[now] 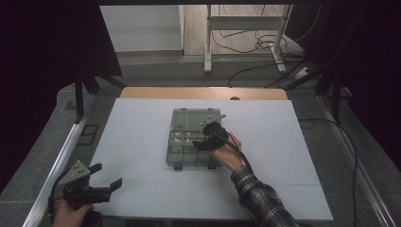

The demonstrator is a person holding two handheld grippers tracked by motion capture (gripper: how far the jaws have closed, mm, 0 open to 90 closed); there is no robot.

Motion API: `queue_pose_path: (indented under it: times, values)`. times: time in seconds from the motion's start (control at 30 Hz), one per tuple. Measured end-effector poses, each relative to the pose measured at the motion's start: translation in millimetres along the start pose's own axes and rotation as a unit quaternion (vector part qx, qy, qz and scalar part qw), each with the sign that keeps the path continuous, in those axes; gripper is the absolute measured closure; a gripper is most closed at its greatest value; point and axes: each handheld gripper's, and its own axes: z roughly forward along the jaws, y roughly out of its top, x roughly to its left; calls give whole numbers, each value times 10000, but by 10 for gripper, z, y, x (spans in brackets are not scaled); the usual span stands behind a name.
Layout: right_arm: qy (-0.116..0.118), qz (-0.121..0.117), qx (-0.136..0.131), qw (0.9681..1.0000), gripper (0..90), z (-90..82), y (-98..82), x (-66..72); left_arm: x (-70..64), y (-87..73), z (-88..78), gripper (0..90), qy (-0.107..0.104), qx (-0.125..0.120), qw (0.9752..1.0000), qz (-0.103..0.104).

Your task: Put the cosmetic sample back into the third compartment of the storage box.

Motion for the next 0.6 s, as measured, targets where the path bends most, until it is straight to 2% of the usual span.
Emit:
queue_pose_path:
  times: [0.27,0.37,0.6]
  values:
    - [181,159,23,9997,230,-61,-4,-8,-1,0,0,7,1,5,10000,9]
    - [256,259,-9,9993,182,-85,-8,-24,-1,0,1,8,-1,3,10000,7]
    - [327,245,20,9992,127,-123,-22,-30,-3,1,1,8,-2,1,10000,14]
